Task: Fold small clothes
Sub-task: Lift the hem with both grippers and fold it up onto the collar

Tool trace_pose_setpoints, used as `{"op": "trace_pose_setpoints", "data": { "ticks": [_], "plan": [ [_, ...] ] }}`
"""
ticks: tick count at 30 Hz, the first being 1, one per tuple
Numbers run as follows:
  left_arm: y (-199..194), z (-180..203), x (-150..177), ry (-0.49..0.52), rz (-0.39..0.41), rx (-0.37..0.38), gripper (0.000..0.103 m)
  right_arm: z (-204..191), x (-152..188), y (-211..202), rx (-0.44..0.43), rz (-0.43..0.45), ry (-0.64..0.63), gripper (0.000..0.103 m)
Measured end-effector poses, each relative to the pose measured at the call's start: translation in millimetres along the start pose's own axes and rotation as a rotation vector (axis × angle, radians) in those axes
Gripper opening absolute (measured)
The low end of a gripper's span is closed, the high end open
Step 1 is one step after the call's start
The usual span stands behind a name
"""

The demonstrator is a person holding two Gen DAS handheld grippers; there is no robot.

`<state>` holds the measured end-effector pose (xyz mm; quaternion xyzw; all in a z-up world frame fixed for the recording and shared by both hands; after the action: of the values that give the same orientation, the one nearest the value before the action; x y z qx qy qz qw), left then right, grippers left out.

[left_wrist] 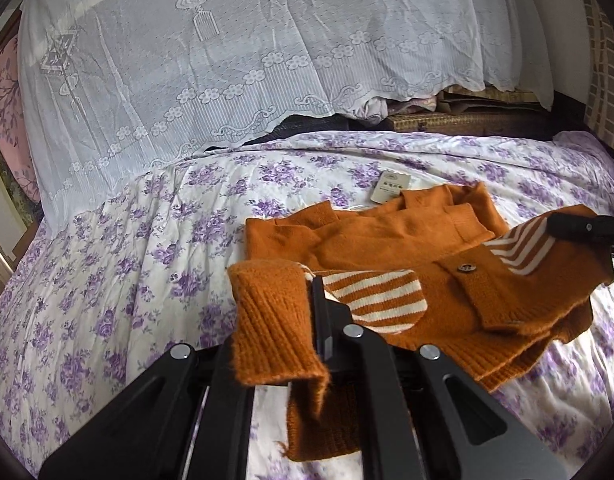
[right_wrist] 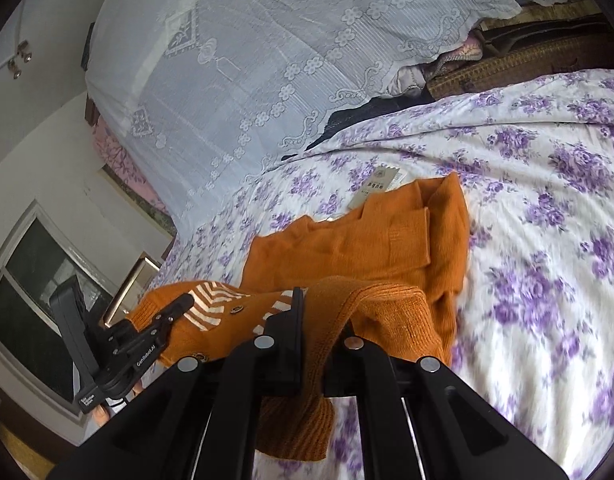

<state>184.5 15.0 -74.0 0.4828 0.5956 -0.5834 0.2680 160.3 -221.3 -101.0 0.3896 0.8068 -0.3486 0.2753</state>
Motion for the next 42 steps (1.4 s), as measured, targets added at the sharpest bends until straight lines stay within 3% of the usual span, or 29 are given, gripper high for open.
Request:
{"op": "trace_pose_setpoints", "data": {
  "ticks": [22,33,42],
  "plan": [
    [100,-14,-16,-0.036,-0.054,-0.042,0.007,42,-37,81,0.037,-0.016,0.050,0.006],
    [151,-22,-4,-0.052,-0.105,-0.070,0.008,74,-41,127,0.087,-0.031,0.085,0.006],
    [175,-11,10,0.066,-0.127,-0.128,0.010,99,-32,145,0.103,-0.063,0.119,0.005]
  ]
}}
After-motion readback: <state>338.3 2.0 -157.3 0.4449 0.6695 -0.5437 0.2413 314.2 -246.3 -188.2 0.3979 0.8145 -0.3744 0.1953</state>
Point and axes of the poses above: each gripper's, at about its wrist camera, not at the fingertips, and y roughly the way its jaws point, z to its right, x to its underside, the point moved 10 cm from there along y, roughly the way its jaws point, and after that the axes turned 11 degrees about z, right-handed, at the moved point
